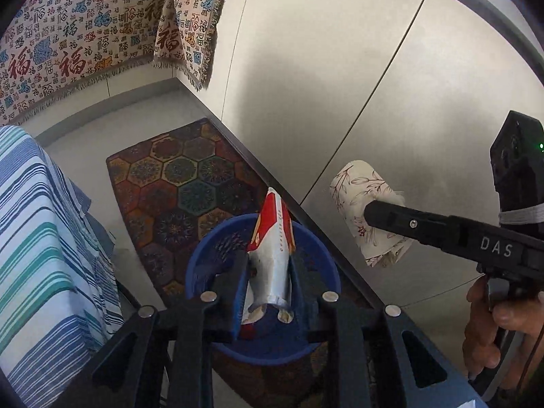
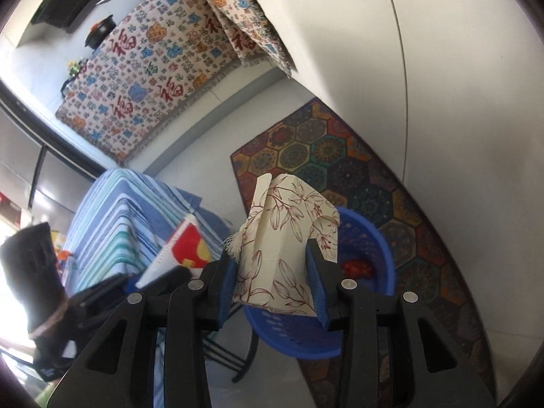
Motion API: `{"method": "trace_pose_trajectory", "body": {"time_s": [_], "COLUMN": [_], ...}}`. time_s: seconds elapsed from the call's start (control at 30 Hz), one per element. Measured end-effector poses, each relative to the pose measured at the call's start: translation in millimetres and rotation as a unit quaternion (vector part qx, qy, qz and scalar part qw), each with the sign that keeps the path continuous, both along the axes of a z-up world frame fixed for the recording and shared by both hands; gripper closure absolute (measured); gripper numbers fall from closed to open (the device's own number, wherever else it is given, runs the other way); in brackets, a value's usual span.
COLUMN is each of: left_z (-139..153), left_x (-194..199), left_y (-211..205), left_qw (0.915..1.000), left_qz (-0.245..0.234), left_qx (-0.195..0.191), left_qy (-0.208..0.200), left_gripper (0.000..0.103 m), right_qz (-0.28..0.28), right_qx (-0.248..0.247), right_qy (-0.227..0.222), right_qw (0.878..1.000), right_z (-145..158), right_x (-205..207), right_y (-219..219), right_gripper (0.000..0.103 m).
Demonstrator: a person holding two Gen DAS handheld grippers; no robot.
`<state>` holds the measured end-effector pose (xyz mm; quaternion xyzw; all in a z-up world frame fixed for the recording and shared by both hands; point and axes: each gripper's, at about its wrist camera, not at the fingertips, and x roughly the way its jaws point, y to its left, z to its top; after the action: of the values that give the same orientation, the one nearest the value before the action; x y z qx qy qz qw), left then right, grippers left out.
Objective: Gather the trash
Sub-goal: 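Carry both items over the blue wastebasket and open both tools to drop them, then move both tools back over the table toward the remaining trash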
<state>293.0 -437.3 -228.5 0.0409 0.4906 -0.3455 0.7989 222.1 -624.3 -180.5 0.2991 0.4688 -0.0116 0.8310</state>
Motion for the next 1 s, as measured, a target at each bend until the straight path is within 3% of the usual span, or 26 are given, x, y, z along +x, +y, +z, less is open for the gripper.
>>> {"method": "trace_pose_trajectory", "body": {"time_s": [0.03,0.1,0.17,0.4,0.57,0.67,0.83,1.0], "left_z": [-1.0,-5.7,-10.3,-6.4,24.5,45.9,71.0,66.3], "left_x": [-1.0,0.9,2.6,5.3,-14.9,-34.6,-72.2,-92.1], "left_y": [-2.1,-9.2,-14.5,-11.8,15.4,44.0,117.4,205.2], "left_qw": [1.0000,1.0000,0.9999,0.9999,0.9990,0.9981,0.9959,0.9884], "left_qz": [-0.002,-0.006,-0.006,0.014,0.019,0.024,0.043,0.102], "left_qx": [0.000,0.002,0.005,0.001,-0.002,0.003,0.017,0.067], "left_qy": [-0.001,-0.007,-0.010,-0.005,-0.040,-0.056,-0.077,-0.089], "left_gripper": [0.074,0.058,0.054,0.054,0.047,0.045,0.039,0.037], "right_qz": [-0.003,-0.009,-0.017,-0.030,-0.018,-0.002,0.042,0.127], "right_qx": [0.000,0.005,0.012,-0.051,-0.108,-0.142,-0.195,-0.242], "right_qy": [-0.001,-0.004,-0.007,-0.018,-0.028,-0.033,-0.060,-0.102], "right_qw": [1.000,1.000,1.000,0.998,0.994,0.989,0.978,0.956], "right_z": [-0.9,-2.8,-3.3,14.1,28.6,36.5,53.6,63.4], "right_x": [2.4,3.1,2.3,-0.8,0.8,4.9,8.9,4.5], "right_y": [0.5,-3.5,-6.5,-7.9,6.3,24.1,72.1,154.4], "right_gripper": [0.059,0.056,0.038,0.034,0.018,0.010,0.006,0.006]}}
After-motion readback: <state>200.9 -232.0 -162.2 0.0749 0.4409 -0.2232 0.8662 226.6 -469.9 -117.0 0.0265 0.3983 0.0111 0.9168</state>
